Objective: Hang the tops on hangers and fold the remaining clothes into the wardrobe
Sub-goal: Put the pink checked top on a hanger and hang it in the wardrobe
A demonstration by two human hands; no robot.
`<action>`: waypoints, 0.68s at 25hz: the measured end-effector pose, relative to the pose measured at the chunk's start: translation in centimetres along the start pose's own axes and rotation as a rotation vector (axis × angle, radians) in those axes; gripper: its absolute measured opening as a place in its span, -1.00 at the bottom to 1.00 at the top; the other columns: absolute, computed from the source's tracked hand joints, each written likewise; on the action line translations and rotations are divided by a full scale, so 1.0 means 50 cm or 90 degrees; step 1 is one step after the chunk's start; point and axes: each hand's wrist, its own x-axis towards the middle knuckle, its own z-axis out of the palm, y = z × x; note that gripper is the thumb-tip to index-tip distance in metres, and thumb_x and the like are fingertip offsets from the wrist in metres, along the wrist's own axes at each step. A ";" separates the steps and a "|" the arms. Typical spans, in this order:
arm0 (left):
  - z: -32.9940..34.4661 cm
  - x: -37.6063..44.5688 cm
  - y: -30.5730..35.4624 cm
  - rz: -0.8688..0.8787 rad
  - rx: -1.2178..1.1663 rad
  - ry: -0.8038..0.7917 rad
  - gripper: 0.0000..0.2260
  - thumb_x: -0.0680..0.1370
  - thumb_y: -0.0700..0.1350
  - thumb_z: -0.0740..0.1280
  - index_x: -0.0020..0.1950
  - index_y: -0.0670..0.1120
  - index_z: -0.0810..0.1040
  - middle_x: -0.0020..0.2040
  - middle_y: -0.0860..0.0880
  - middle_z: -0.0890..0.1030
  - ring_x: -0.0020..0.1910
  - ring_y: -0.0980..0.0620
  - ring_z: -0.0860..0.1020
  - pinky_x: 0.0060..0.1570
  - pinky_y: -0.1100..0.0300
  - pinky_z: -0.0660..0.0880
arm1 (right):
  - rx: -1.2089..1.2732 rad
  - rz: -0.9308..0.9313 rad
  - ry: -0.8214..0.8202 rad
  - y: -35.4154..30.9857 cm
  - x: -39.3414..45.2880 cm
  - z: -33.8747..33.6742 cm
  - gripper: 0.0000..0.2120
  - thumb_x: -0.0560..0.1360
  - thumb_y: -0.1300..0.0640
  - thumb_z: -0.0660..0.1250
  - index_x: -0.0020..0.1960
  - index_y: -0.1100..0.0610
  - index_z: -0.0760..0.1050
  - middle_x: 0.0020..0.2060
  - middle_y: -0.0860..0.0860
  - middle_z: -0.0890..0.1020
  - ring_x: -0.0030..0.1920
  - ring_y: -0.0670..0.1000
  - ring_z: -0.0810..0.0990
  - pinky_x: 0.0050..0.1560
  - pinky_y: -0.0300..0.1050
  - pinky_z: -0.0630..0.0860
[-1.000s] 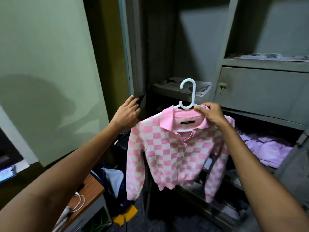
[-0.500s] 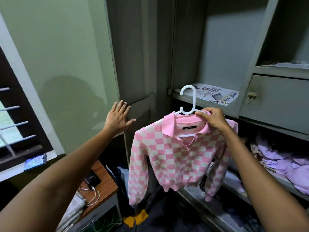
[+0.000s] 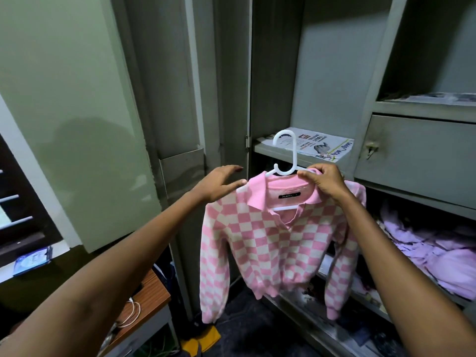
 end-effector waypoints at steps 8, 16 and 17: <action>0.115 0.104 0.116 0.052 -0.116 0.042 -0.69 0.56 -0.07 0.31 0.24 -0.19 0.47 0.00 -0.14 0.58 -0.13 -0.02 0.48 -0.16 0.15 0.37 | 0.021 0.017 0.071 0.040 -0.019 -0.086 -0.53 0.01 -0.34 0.47 -0.29 0.00 0.63 -0.37 -0.07 0.64 -0.27 -0.03 0.54 -0.16 -0.04 0.47; 0.184 0.207 0.235 0.027 -0.233 0.176 -0.82 0.56 -0.06 0.29 0.01 -0.17 0.52 -0.10 -0.16 0.61 -0.11 -0.18 0.53 -0.16 0.02 0.40 | 0.019 0.031 0.184 0.043 -0.036 -0.209 -0.82 0.30 0.00 0.53 -0.34 0.05 0.57 -0.41 -0.10 0.57 -0.35 -0.12 0.47 -0.23 -0.15 0.40; 0.188 0.219 0.246 0.037 -0.243 0.176 -0.81 0.56 -0.06 0.29 0.02 -0.17 0.53 -0.10 -0.16 0.62 -0.11 -0.19 0.54 -0.15 0.02 0.41 | 0.017 0.023 0.182 0.041 -0.041 -0.230 -0.86 0.35 0.09 0.51 -0.31 0.04 0.57 -0.39 -0.07 0.57 -0.37 -0.16 0.47 -0.23 -0.18 0.40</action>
